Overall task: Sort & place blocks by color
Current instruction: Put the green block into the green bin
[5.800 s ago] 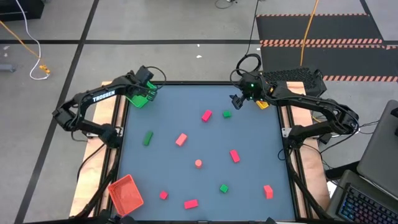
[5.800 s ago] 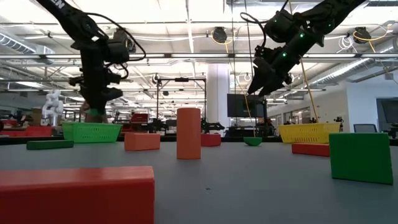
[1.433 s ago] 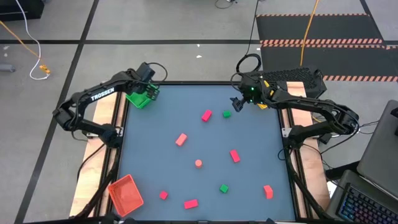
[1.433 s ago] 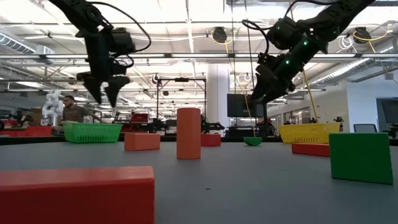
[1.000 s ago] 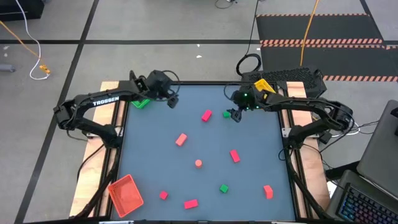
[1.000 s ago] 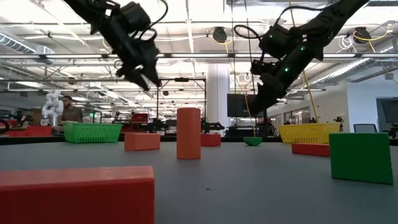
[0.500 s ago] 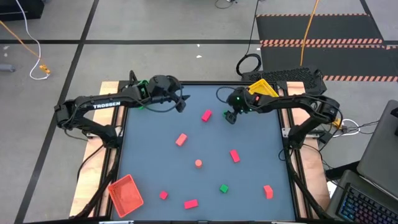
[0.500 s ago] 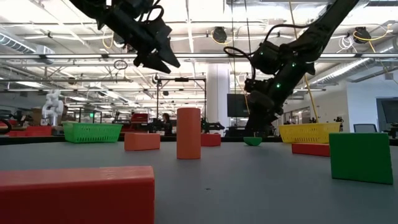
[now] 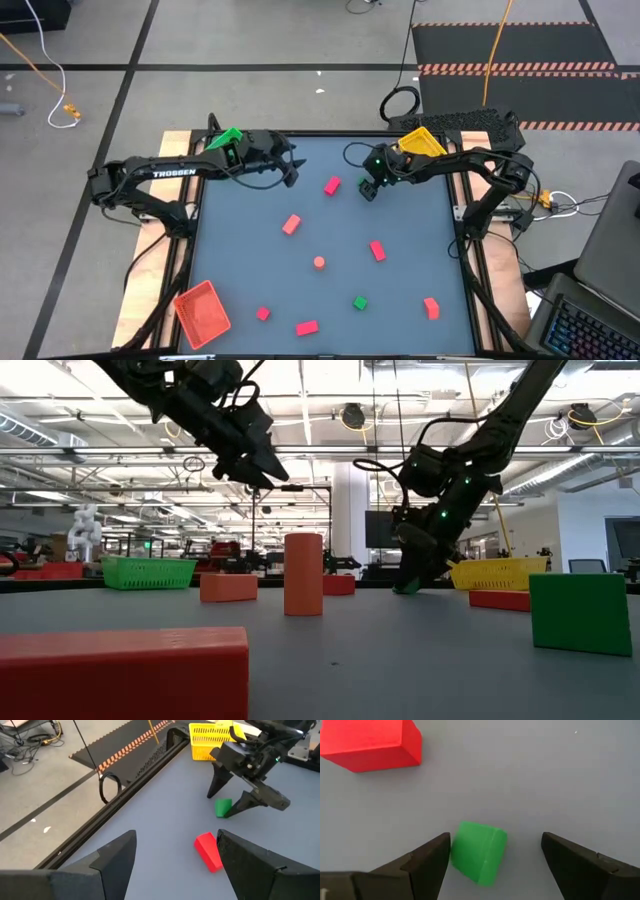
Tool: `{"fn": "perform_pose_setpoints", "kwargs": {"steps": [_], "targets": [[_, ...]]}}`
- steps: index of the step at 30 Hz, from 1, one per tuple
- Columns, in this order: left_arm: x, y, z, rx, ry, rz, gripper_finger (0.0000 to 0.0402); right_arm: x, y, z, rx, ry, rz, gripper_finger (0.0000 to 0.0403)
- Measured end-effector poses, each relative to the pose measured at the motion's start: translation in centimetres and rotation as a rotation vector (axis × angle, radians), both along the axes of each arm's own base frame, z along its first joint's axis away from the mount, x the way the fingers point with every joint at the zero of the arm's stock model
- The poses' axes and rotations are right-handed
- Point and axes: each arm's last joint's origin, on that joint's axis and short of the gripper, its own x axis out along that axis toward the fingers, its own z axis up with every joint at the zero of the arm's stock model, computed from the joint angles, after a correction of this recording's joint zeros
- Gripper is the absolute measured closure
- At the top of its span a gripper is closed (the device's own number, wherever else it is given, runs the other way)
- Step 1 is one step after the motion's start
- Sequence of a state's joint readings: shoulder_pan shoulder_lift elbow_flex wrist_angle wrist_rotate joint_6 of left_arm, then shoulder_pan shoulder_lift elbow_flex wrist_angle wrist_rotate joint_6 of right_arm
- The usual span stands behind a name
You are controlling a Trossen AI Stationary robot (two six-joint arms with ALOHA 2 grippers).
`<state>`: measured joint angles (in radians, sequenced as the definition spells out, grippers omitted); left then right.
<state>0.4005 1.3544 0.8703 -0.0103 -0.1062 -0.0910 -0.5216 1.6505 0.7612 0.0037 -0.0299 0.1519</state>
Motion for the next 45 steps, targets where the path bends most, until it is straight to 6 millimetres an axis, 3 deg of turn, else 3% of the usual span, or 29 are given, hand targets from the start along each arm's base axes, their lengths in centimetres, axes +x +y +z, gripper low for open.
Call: {"fn": "perform_pose_setpoints", "kwargs": {"steps": [8,18,27,30,37,45], "targets": [[0.1,0.0,0.1,0.004,-0.013,0.001,0.0128,0.0,0.1,0.6,-0.020,-0.016,0.016,0.0103],[0.1,0.0,0.1,-0.007,-0.017,0.005,0.0128,-0.4,0.2,0.9,-0.013,0.011,0.021,0.0184],[0.1,-0.1,0.0,-0.012,-0.013,0.005,0.0128,-0.4,0.3,0.9,-0.014,0.018,0.037,0.0209],[0.1,-0.1,0.0,-0.012,-0.013,0.005,0.0128,-0.4,0.3,0.9,-0.016,0.019,0.041,0.0236],[0.1,-0.1,0.0,-0.012,-0.013,0.006,0.0128,-0.4,0.3,1.1,-0.037,0.016,0.075,0.0345],[0.1,-0.1,0.0,-0.012,-0.013,0.006,0.0128,-0.3,0.2,1.2,-0.069,0.013,0.108,0.0346]]}}
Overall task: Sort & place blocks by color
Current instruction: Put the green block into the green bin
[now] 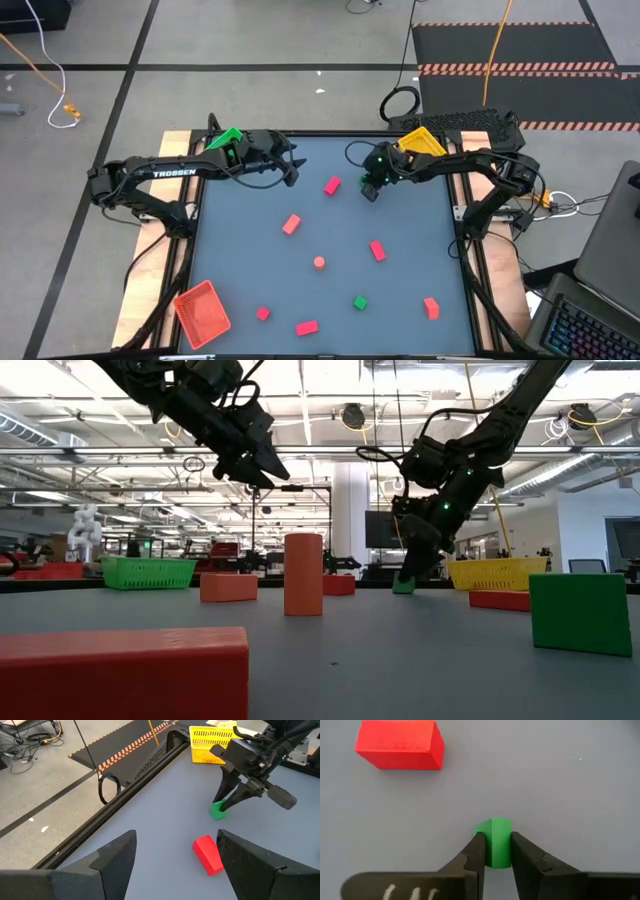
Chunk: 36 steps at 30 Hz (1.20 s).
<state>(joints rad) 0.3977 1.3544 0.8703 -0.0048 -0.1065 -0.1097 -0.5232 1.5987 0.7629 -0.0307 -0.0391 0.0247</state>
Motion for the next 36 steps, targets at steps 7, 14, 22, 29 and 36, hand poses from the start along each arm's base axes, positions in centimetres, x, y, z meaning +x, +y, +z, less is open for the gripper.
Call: {"fn": "perform_pose_setpoints", "kwargs": {"steps": [7,14,22,29,36], "targets": [[0.0,0.0,0.1,0.002,-0.006,0.001,0.0128,-0.2,0.3,3.7,-0.106,-0.155,0.011,0.0346],[1.1,-1.4,0.9,0.005,-0.113,-0.162,0.0128,0.7,2.9,8.8,-0.193,-0.470,0.203,0.0346],[2.1,-3.6,2.0,0.008,-0.239,-0.389,0.0128,1.7,6.7,11.9,-0.285,-0.684,0.368,0.0346],[3.3,-4.2,0.7,0.071,-0.197,-0.449,0.0128,2.4,8.3,12.3,-0.295,-0.753,0.423,0.0346],[5.1,-5.0,-0.3,0.184,-0.231,-0.513,0.0124,2.6,8.5,12.4,-0.296,-0.765,0.429,0.0346]]}}
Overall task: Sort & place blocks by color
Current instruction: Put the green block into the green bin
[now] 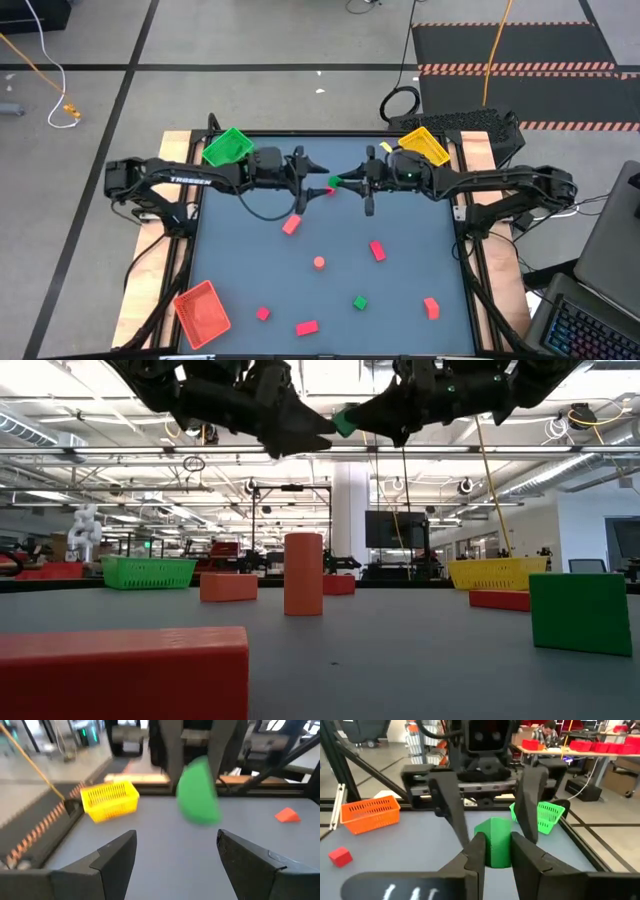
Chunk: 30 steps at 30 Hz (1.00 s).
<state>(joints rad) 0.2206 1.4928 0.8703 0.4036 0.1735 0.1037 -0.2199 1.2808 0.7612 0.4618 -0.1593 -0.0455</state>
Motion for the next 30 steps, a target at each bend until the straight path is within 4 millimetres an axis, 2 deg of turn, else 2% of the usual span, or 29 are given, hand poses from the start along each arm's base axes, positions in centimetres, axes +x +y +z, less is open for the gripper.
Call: {"fn": "perform_pose_setpoints", "kwargs": {"steps": [8,19,30], "targets": [[1.3,-2.6,-0.6,0.280,-0.010,0.087,0.0123,0.0,0.0,0.1,0.033,-0.008,-0.006,0.0346],[2.3,-6.2,-0.8,0.618,-0.009,0.302,0.0123,0.0,-0.2,0.1,0.064,-0.012,-0.071,0.0346],[3.4,-6.9,-2.2,0.734,-0.017,0.436,0.0124,0.0,-0.2,0.2,0.078,-0.021,-0.071,0.0346]]}}
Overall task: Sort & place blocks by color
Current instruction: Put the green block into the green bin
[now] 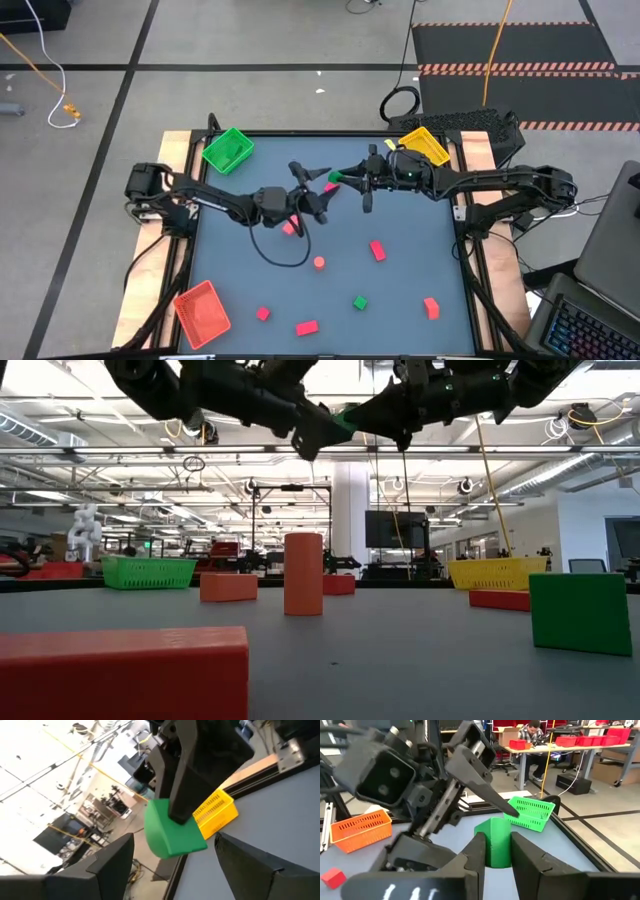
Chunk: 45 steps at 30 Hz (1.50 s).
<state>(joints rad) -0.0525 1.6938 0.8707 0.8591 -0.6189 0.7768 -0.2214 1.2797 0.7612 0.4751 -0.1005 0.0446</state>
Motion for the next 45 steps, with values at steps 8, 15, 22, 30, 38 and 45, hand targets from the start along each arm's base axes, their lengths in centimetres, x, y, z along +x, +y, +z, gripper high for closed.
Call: {"fn": "perform_pose_setpoints", "kwargs": {"steps": [8,15,22,30,38,45], "targets": [[0.38,-0.10,-0.36,0.002,-0.053,0.009,0.0124,0.00,0.00,-0.01,0.008,0.000,-0.001,0.0346],[0.38,-0.34,-0.37,-0.018,-0.066,0.003,0.0177,-0.01,-0.03,-0.04,0.014,0.003,-0.013,0.0346],[0.34,-0.89,-0.25,-0.002,-0.066,-0.003,0.0291,-0.08,-0.25,-0.18,0.023,0.014,-0.035,0.0346],[0.26,-0.86,-0.19,0.014,-0.057,0.033,0.0394,-0.10,-0.28,-0.28,0.024,0.022,-0.040,0.0336],[0.27,-0.85,-0.32,0.014,-0.043,0.038,0.0386,-0.09,-0.29,-0.21,0.018,0.016,-0.040,0.0351],[0.32,-0.89,-0.55,0.020,-0.021,0.029,0.0345,-0.09,-0.31,-0.08,-0.001,0.009,-0.052,0.0399]]}}
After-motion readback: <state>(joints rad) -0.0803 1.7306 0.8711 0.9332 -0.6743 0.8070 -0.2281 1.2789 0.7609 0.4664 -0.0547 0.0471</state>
